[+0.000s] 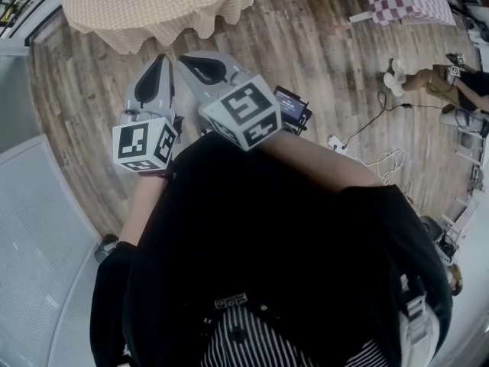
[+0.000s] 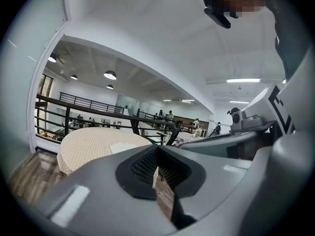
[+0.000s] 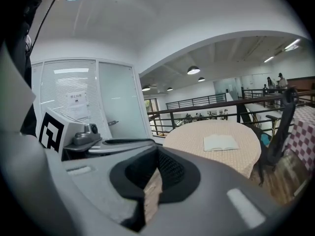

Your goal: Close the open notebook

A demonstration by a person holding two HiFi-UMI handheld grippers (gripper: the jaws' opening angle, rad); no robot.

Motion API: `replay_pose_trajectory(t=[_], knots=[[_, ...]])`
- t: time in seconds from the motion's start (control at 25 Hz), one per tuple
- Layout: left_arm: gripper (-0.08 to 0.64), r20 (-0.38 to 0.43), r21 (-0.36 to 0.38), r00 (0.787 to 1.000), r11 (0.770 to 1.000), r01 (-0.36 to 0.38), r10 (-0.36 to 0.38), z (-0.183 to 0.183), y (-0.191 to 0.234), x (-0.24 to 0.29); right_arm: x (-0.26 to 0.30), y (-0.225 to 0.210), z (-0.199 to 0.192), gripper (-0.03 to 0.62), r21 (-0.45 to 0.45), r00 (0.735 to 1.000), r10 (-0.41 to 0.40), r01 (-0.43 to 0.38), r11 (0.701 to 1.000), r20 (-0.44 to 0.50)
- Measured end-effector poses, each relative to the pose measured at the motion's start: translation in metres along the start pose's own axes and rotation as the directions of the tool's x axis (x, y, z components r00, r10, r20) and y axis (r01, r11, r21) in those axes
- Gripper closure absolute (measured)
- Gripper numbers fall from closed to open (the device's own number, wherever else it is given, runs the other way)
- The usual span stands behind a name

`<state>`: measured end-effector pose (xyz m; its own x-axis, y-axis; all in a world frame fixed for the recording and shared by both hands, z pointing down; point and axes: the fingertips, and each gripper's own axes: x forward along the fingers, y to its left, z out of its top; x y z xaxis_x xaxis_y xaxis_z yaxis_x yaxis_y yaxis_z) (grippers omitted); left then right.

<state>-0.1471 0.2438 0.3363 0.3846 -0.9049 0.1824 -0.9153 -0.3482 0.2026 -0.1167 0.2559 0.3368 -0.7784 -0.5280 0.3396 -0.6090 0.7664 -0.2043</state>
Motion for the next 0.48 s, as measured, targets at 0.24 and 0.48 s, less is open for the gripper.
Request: replay_pose_trajectory(t=[0.24,0.48], knots=[[0.559,0.018,0.018,0.999,0.999,-0.027,0.027,0.03,0.014,0.045,0.025,-0.039,0.033,0.591,-0.004,0.999,0.032,-0.032,0.999,0.011],[0.558,0.006,0.019,0.999,0.998,-0.054,0.054,0.047,0.026,0.113,0.049,-0.098,0.059,0.591,-0.006,0.998,0.062,-0.062,0.998,0.013]])
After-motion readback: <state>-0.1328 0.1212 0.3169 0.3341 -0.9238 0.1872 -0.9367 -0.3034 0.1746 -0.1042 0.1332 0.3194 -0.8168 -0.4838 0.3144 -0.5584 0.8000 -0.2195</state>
